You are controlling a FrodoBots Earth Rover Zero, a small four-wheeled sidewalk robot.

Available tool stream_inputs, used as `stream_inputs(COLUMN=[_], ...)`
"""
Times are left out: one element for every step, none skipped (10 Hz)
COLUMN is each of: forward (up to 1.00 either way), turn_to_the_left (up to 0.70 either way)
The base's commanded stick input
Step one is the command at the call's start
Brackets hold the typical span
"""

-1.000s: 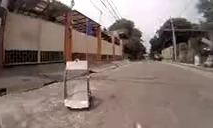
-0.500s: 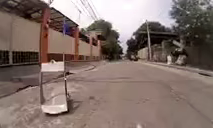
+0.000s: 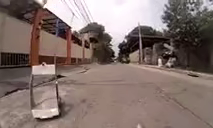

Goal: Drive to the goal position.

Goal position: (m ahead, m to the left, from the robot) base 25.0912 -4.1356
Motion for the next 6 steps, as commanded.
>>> stream_inputs(forward=[1.0,1.0,1.0,1.0,1.0,1.0], turn_to_the_left=[-0.29,-0.29,-0.29,-0.29,-0.29,-0.29])
